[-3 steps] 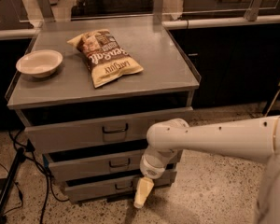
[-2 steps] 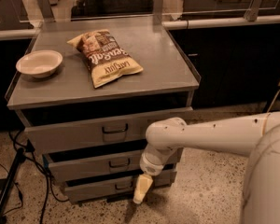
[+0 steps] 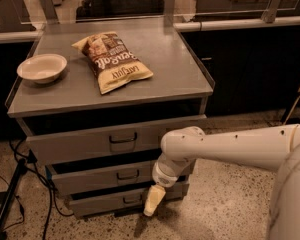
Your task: Open middle drawer
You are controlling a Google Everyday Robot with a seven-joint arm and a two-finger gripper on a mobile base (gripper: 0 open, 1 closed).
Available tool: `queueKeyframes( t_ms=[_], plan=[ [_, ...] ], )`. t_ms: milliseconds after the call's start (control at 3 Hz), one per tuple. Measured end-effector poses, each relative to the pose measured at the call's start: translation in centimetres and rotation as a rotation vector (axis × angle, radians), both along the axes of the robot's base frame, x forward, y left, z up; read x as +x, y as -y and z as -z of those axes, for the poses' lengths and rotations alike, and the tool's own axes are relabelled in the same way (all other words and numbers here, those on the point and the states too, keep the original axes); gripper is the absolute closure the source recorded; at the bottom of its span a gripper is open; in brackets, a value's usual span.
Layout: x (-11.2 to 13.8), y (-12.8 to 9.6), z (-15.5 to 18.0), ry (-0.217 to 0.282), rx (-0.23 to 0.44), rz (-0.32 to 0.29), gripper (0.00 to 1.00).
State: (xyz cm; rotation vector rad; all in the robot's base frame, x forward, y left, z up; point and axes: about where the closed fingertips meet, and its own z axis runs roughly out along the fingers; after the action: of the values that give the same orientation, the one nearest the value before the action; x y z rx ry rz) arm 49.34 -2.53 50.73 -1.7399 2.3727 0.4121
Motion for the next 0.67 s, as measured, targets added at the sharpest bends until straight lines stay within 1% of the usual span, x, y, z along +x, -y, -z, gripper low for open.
queueKeyframes(
  t_ms=[333,667],
  plan=[
    [0.2,0.1,-1.0,0.060,0.041,0.012,0.00],
    [2.1,-0.6,-2.3,0.140,0.091,0.026,0.00]
  ],
)
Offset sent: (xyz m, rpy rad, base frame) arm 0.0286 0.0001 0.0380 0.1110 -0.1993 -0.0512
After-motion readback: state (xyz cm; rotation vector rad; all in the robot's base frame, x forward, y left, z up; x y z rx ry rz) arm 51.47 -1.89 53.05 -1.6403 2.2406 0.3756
